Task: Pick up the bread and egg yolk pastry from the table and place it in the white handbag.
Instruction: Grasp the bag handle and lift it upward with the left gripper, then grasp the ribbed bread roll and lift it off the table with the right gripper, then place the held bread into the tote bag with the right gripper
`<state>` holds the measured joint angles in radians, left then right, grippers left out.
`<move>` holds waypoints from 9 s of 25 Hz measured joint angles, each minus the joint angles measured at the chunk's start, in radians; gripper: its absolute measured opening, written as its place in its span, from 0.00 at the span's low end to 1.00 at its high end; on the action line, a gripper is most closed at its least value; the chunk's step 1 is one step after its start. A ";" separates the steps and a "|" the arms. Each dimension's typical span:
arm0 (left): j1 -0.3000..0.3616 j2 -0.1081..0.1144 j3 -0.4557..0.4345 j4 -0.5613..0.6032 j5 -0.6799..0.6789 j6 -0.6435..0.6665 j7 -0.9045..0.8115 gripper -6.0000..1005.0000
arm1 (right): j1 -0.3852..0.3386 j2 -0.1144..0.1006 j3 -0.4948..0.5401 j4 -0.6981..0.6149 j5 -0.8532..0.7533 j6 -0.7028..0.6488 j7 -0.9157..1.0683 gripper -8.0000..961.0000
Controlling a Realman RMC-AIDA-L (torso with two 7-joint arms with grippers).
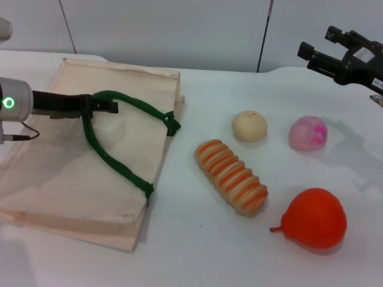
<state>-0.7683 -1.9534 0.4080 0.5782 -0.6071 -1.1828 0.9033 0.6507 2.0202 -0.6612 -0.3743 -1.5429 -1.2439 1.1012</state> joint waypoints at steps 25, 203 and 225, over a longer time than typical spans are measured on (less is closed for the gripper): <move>0.028 0.002 0.002 0.164 -0.024 -0.218 -0.130 0.79 | -0.007 -0.001 0.000 0.002 0.000 0.002 -0.004 0.91; 0.132 0.087 0.141 -0.060 -0.891 -0.502 0.348 0.13 | 0.039 0.012 -1.220 -0.948 -0.805 0.178 1.362 0.40; 0.041 0.064 0.152 -0.061 -0.882 -0.599 0.327 0.13 | 0.310 0.015 -1.565 -0.785 -0.856 0.536 1.487 0.33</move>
<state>-0.7270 -1.8897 0.5599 0.5168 -1.4894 -1.7819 1.2302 0.9606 2.0355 -2.2262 -1.1592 -2.3991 -0.7075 2.5884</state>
